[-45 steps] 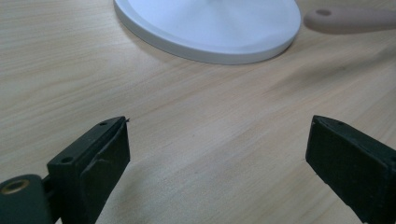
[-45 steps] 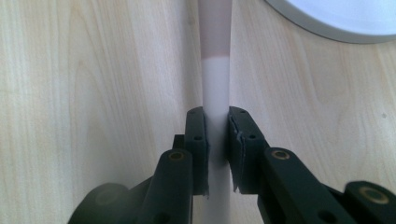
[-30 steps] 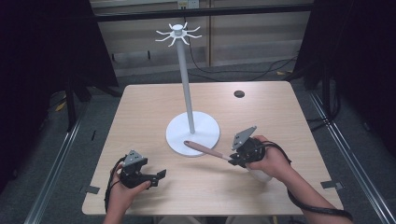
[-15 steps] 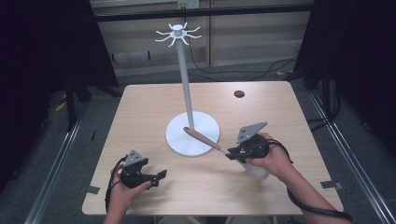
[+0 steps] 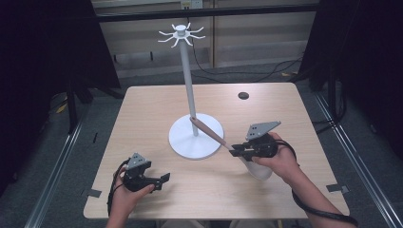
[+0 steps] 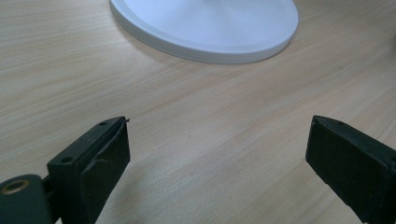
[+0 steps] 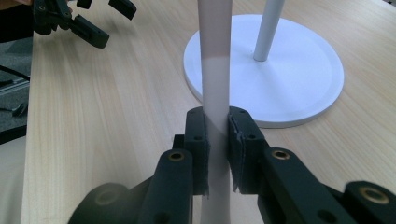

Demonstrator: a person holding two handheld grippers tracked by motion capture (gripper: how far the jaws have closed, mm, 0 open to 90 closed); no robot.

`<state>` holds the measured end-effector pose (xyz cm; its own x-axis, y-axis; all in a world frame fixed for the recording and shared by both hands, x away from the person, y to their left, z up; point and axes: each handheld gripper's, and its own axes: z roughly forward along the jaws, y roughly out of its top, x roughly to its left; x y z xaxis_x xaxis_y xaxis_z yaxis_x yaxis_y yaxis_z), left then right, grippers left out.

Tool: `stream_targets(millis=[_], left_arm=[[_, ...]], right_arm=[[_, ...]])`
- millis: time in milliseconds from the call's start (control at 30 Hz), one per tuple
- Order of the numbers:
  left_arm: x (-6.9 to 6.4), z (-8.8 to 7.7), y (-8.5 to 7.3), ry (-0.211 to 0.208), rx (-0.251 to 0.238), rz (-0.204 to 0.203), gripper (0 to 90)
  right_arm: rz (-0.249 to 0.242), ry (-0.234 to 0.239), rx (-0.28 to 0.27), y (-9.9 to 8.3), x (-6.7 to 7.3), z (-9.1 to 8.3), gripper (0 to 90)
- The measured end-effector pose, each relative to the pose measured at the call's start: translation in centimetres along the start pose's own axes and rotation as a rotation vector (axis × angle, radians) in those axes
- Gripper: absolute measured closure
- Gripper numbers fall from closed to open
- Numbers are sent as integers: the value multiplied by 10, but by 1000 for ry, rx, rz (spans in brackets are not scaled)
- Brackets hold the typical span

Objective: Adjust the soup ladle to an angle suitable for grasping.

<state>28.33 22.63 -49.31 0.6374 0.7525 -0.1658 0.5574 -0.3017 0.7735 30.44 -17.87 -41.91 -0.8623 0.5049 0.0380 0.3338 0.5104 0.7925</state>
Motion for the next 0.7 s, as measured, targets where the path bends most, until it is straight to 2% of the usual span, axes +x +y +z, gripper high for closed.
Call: stream_targets(millis=[300,700], left_arm=[[0,0,0,2,2,1,62],[1,1,2,-12,-17,-11,50]], right_arm=[[22,-17,-39,1,-1,-4,794],[34,-56,-115,12,0,-15,795]])
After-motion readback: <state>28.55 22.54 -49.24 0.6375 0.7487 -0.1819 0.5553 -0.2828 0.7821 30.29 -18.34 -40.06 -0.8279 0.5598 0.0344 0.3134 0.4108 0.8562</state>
